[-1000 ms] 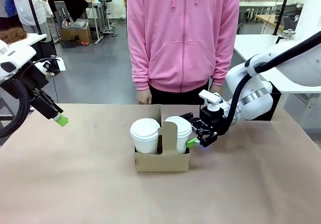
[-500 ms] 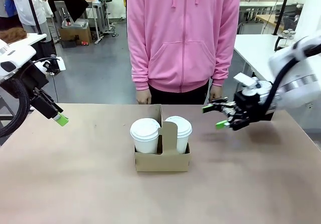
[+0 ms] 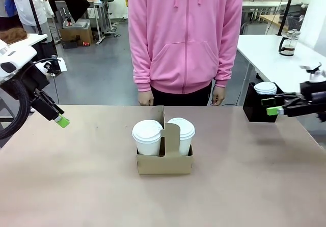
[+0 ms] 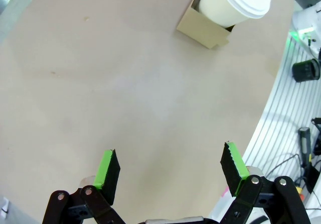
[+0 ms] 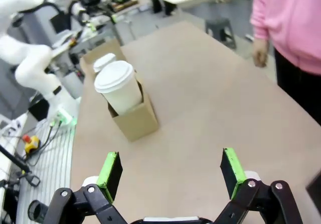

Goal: Pour a drink into a cup and package it in a carrier.
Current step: Insert the held 600 ml Paper Cup into the Cup Carrier.

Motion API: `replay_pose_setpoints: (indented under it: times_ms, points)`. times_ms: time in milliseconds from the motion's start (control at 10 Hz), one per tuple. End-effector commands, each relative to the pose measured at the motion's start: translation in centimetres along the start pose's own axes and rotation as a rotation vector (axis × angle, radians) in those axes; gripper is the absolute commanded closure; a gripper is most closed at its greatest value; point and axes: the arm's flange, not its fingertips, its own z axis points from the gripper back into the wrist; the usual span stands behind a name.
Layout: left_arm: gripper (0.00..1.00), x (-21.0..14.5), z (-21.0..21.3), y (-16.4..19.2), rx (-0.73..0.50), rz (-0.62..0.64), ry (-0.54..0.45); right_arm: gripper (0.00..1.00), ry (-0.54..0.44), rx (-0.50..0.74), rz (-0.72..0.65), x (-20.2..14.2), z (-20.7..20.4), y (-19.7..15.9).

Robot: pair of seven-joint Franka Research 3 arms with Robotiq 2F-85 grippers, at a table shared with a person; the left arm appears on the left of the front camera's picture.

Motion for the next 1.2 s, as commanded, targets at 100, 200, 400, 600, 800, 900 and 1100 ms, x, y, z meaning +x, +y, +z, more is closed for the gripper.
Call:
replay_pose_setpoints:
  times_ms: [100,200,400,600,800,900,1100]
  points:
    - [0.00,-0.1,-0.1,0.0,-0.005,0.000,-0.004,0.00,0.052,-0.091,-0.084,-0.8,0.9,2.1]
    - [0.00,-0.1,-0.1,0.0,-0.005,0.000,-0.004,0.00,0.064,-0.111,-0.090,-1.1,1.0,2.2]
    - [0.00,-0.1,-0.1,0.0,-0.005,0.000,-0.004,0.00,0.098,-0.125,-0.106,-1.3,0.2,1.8]
    - [0.00,-0.1,-0.1,0.0,-0.005,0.000,-0.004,0.00,0.043,-0.110,-0.069,-1.7,1.4,1.6]
    - [0.00,-0.1,-0.1,0.0,-0.005,0.000,-0.004,0.00,0.043,-0.110,-0.069,-1.7,1.4,1.6]
    - [0.00,-0.1,-0.1,0.0,-0.005,0.000,-0.004,0.00,0.043,-0.110,-0.069,-1.7,1.4,1.6]
    - [0.00,-0.1,-0.1,0.0,-0.005,0.000,-0.004,0.00,0.043,-0.110,-0.069,-1.7,1.4,1.6]
